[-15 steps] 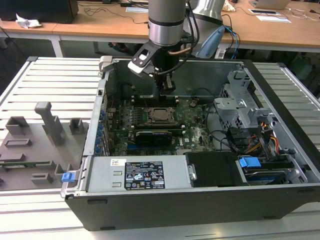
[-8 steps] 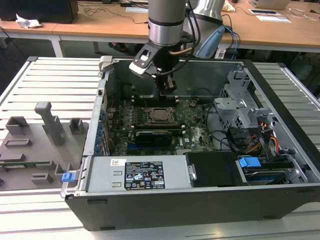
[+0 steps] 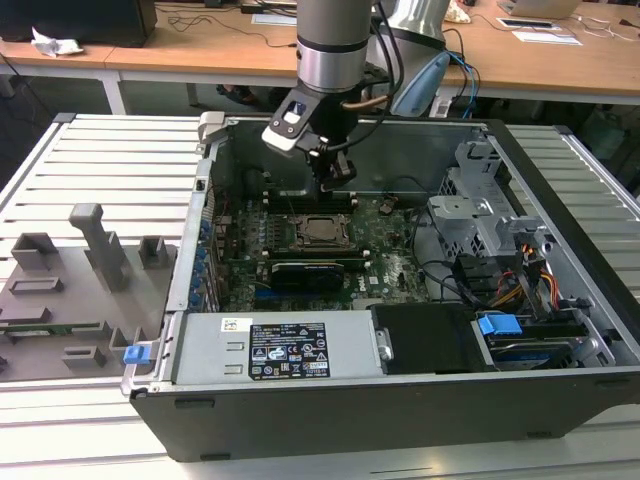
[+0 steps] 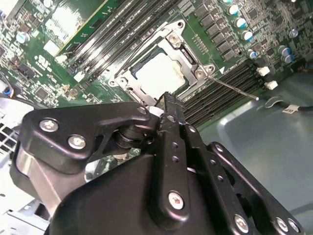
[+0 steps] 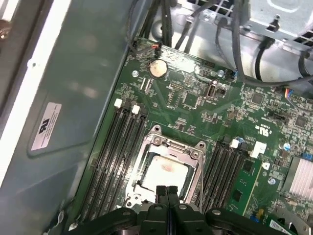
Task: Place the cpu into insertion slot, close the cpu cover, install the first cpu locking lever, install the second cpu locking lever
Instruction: 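Install the first cpu locking lever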
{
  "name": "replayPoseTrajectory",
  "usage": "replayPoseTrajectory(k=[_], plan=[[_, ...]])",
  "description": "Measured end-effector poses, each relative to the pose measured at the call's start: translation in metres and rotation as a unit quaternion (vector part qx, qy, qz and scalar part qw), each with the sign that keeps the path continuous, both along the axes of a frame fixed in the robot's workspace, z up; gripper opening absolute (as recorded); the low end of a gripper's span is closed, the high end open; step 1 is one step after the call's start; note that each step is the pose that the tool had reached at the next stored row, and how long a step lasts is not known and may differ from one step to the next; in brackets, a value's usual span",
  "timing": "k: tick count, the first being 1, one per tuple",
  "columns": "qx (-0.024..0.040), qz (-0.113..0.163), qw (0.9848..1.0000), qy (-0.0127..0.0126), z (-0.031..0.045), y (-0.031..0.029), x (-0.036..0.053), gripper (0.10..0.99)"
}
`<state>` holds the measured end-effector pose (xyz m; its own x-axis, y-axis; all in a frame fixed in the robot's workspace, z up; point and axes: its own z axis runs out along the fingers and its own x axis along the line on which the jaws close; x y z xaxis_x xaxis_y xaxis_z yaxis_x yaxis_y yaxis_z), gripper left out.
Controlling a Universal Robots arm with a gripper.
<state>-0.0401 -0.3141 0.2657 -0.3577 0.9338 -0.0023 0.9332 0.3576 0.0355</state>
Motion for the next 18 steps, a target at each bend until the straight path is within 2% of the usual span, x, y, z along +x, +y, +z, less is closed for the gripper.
replayPoseTrajectory(k=[2, 4, 7, 18], plan=[[0.0000, 0.023, 0.9997, 0.0000, 0.0000, 0.0000, 0.0000, 0.106], [0.0000, 0.034, 0.9994, 0.0000, 0.0000, 0.0000, 0.0000, 0.106], [0.0000, 0.058, 0.9983, 0.0000, 0.0000, 0.0000, 0.0000, 0.106], [0.0000, 0.111, 0.9938, 0.0000, 0.0000, 0.0000, 0.0000, 0.106]])
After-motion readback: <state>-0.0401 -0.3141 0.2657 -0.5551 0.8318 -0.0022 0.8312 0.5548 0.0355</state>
